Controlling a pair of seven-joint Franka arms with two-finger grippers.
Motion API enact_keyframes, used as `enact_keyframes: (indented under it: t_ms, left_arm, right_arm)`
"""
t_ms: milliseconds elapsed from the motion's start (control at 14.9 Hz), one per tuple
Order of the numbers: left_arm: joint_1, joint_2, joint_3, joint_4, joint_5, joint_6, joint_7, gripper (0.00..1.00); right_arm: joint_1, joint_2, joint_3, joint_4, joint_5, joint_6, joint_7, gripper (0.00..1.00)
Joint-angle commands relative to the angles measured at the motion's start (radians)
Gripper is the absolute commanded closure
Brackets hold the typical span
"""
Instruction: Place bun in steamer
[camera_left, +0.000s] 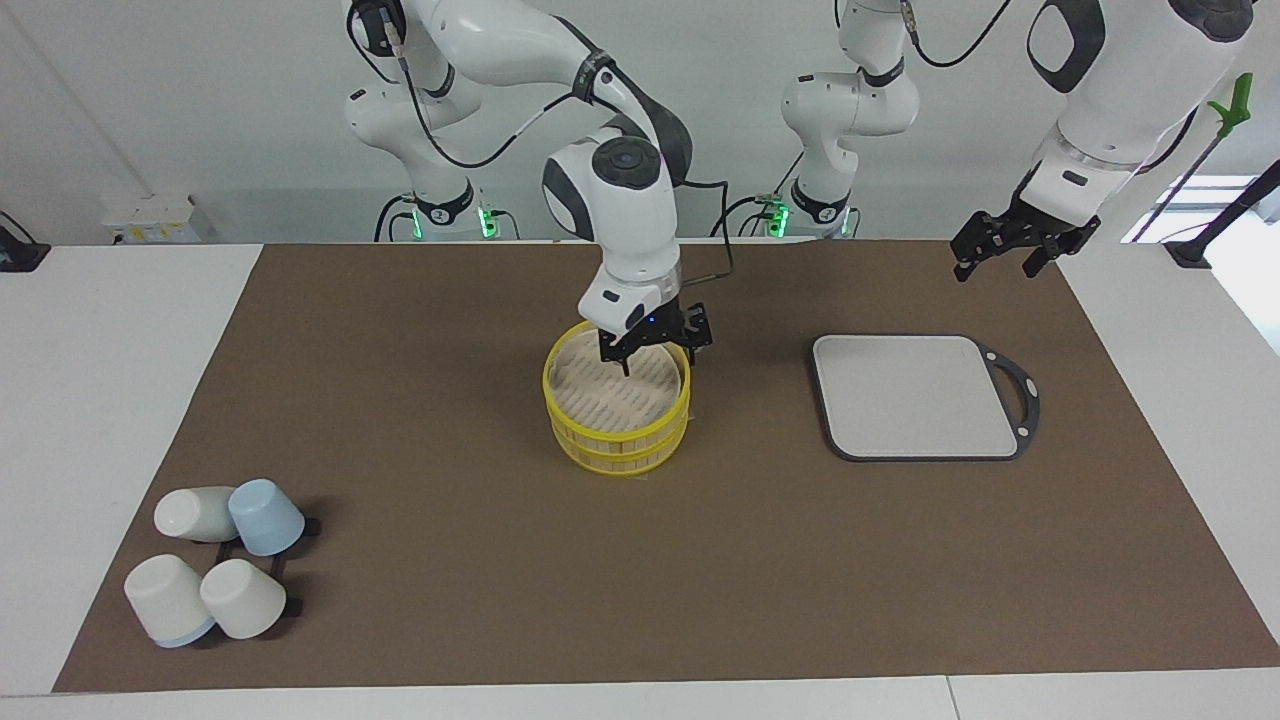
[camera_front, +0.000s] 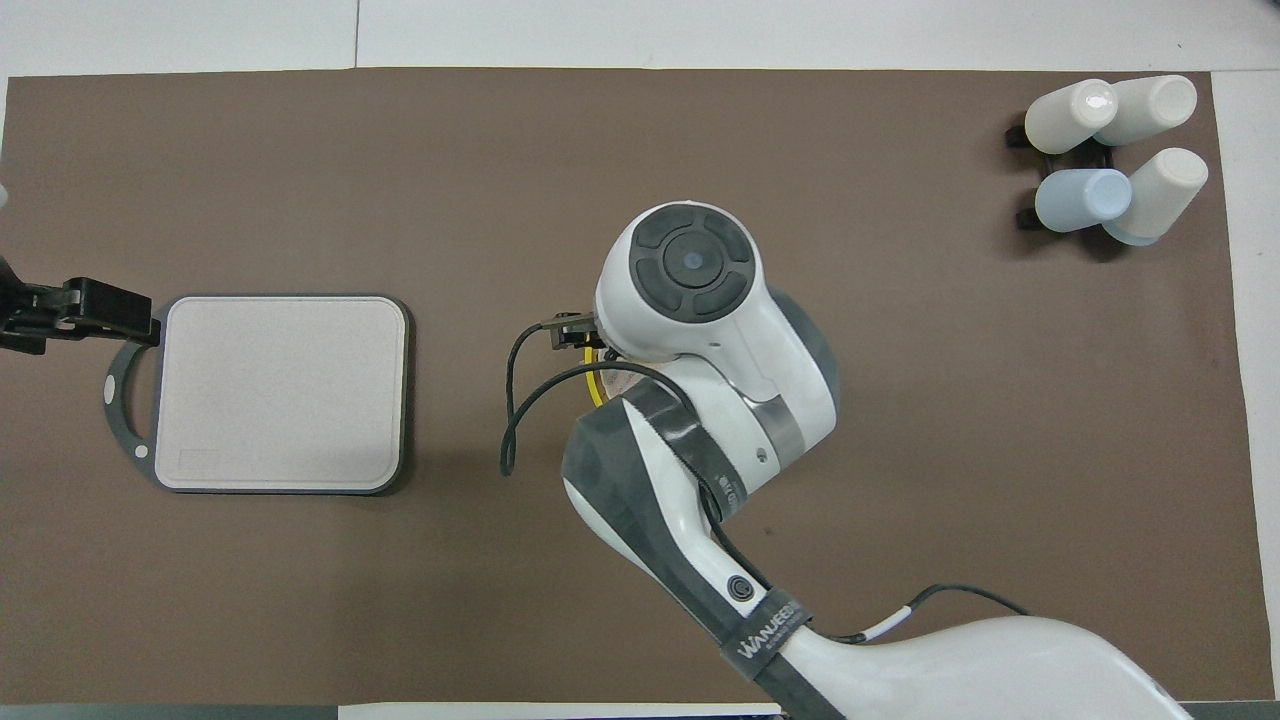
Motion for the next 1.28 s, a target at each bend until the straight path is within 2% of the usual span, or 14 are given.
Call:
enact_keyframes:
  t_ms: [0, 268, 336, 470, 537, 671, 872, 1208]
  left_arm:
    - [-0.011, 0.006, 0.008, 0.02, 0.02, -0.012, 0.004, 0.0]
    - [-0.002, -0.002, 0.01, -0.004, 0.019, 0.012, 0.007, 0.0]
    - [0.001, -0.006, 0.011, -0.007, 0.019, 0.002, 0.004, 0.0]
    - [0.001, -0.008, 0.011, -0.01, 0.019, 0.003, 0.003, 0.0]
    - [0.001, -0.008, 0.011, -0.01, 0.019, 0.006, 0.003, 0.0]
    - [-0.001, -0.008, 0.011, -0.01, 0.019, 0.001, 0.003, 0.0]
    - [-0.001, -0.008, 0.011, -0.01, 0.019, 0.003, 0.003, 0.0]
    - [-0.001, -0.008, 0.011, -0.01, 0.019, 0.003, 0.003, 0.0]
  right_arm:
    - [-0.135, -0.11, 0.002, -0.006, -0.01, -0.166, -0.117, 0.0]
    - [-0.29, -0.263, -0.005, -0.027, -0.013, -0.449, -0.279, 0.0]
    - [-0.325, -0.294, -0.005, -0.044, -0.013, -0.487, -0.309, 0.0]
    - [-0.356, -0.351, -0.007, -0.1, -0.047, -0.496, -0.395, 0.0]
    - [-0.397, -0.353, -0.002, -0.107, -0.056, -0.49, -0.438, 0.0]
    - [-0.408, -0.368, -0.004, -0.122, -0.062, -0.49, -0.461, 0.0]
    - [-0.414, -0.359, -0.004, -0.116, -0.092, -0.423, -0.468, 0.0]
    - [-0.416, -0.354, -0.004, -0.108, -0.099, -0.423, -0.461, 0.0]
